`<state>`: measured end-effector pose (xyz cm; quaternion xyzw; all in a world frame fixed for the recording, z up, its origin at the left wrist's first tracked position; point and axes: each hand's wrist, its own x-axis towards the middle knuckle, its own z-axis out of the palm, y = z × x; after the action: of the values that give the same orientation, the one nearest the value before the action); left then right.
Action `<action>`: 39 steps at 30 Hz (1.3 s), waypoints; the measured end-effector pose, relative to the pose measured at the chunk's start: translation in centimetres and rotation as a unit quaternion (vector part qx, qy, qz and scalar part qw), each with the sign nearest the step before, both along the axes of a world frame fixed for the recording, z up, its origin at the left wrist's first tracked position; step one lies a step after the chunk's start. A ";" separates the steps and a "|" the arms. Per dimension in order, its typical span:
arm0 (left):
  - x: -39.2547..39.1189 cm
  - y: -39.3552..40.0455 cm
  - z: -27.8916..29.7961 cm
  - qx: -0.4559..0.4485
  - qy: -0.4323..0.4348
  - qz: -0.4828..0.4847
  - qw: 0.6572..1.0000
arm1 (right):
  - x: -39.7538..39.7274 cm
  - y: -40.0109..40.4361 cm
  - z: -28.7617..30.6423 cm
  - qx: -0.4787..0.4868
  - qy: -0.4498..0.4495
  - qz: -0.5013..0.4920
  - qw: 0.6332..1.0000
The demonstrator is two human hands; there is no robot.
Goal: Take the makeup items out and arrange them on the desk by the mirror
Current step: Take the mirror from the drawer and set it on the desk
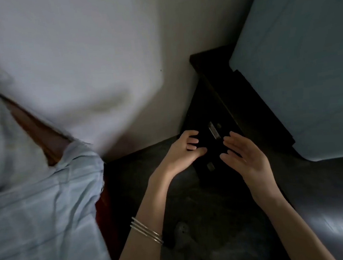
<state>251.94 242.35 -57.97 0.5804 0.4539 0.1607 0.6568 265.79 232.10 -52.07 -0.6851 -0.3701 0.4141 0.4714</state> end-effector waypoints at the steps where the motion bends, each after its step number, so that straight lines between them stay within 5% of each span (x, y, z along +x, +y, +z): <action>1: 0.5 0.6 -1.7 -0.005 -0.009 0.002 1.000 | 0.1 0.6 -1.0 0.002 -0.004 -0.001 1.000; 13: 9.5 5.7 -15.5 -0.033 -0.072 -0.035 0.996 | 1.8 2.4 -12.3 0.018 -0.079 -0.089 0.993; 28: 12.9 7.9 -16.4 -0.023 -0.056 -0.136 0.989 | 2.4 3.1 -15.0 -0.003 -0.027 -0.140 0.990; 39: 5.0 6.6 -15.6 -0.009 -0.022 -0.131 0.991 | -0.9 2.9 -13.8 0.008 -0.025 -0.092 0.995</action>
<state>256.89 248.96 -73.62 0.6255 0.3609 0.0817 0.6869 264.92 235.00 -65.84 -0.7226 -0.3202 0.3486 0.5038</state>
